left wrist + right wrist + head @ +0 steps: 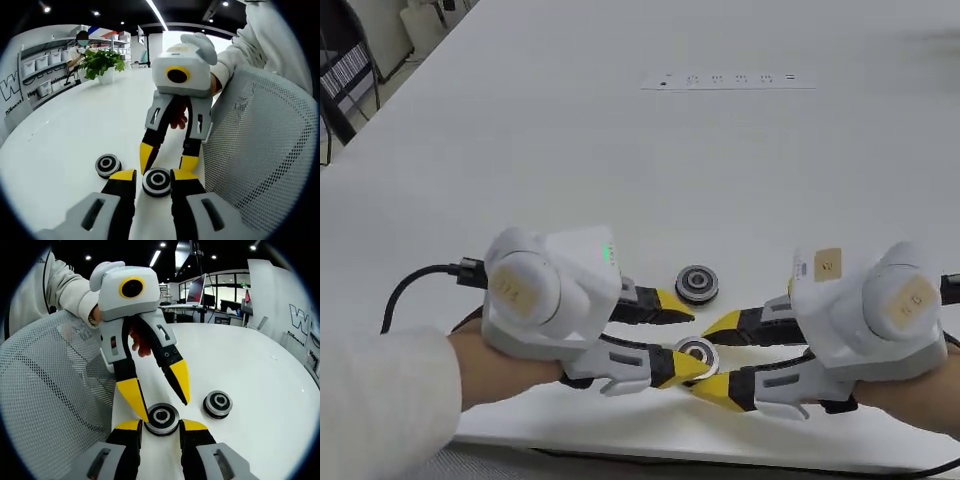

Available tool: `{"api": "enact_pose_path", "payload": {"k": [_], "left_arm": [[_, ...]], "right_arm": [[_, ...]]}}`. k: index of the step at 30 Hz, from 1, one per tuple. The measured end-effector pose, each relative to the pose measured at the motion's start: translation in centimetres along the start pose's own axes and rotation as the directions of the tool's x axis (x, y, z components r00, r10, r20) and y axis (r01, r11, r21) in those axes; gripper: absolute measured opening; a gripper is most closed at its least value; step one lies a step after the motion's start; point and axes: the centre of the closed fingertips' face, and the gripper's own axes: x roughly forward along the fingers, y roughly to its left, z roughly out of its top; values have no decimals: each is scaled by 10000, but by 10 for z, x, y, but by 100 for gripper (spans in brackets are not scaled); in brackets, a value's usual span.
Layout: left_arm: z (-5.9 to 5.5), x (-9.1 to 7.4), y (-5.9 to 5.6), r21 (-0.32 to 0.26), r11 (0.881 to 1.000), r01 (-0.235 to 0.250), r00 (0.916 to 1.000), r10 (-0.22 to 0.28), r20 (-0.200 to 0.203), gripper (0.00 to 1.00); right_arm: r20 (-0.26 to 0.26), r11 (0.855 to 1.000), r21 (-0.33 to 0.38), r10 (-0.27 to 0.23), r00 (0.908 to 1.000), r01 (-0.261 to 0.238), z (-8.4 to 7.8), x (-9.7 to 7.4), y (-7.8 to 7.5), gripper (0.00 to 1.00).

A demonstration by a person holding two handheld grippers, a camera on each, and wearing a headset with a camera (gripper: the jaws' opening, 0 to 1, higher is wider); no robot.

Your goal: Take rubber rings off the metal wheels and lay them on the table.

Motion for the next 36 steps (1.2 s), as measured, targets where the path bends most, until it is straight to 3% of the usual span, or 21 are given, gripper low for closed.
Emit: {"api": "enact_pose_path", "payload": {"k": [11, 17, 36], "left_arm": [[-12, 6, -8, 390, 9988, 294, 9987, -277, -436, 8], [-11, 6, -8, 301, 9988, 379, 9992, -375, -129, 8], [-9, 6, -7, 397, 9984, 398, 9992, -399, 20, 8]], "right_arm": [[261, 9996, 287, -83, 9996, 76, 0, -1, -2, 26], [213, 9997, 235, -65, 9998, 60, 0, -2, -1, 25], [-135, 9995, -302, -122, 9998, 118, -3, -7, 0, 22]]}}
